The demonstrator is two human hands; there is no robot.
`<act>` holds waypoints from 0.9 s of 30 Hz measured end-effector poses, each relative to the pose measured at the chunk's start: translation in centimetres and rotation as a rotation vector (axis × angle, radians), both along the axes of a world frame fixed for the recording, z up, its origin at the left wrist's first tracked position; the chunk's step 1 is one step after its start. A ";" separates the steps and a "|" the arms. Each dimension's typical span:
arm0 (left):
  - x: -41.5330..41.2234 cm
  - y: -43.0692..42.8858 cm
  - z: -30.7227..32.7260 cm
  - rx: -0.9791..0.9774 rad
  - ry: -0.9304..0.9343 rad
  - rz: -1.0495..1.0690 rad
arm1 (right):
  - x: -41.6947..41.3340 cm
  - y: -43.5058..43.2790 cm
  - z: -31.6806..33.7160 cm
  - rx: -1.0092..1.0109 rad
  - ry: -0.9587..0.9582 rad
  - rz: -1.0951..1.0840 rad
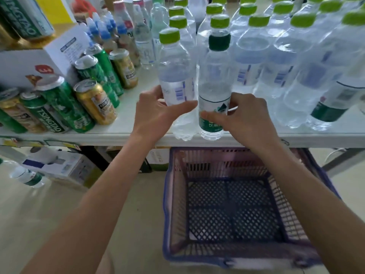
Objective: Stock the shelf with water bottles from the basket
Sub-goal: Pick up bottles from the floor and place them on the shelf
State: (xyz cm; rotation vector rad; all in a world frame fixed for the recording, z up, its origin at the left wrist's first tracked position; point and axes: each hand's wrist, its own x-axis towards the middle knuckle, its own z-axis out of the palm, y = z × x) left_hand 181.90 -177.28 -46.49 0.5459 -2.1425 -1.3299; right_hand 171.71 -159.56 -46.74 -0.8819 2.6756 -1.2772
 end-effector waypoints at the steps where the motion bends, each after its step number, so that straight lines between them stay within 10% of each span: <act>1: -0.2 0.1 -0.2 -0.010 0.010 0.006 | 0.0 -0.1 -0.3 -0.001 0.013 -0.012; 27: -2.4 1.3 -6.5 -0.041 0.058 0.023 | 1.4 -1.3 -3.4 -0.124 -0.011 -0.069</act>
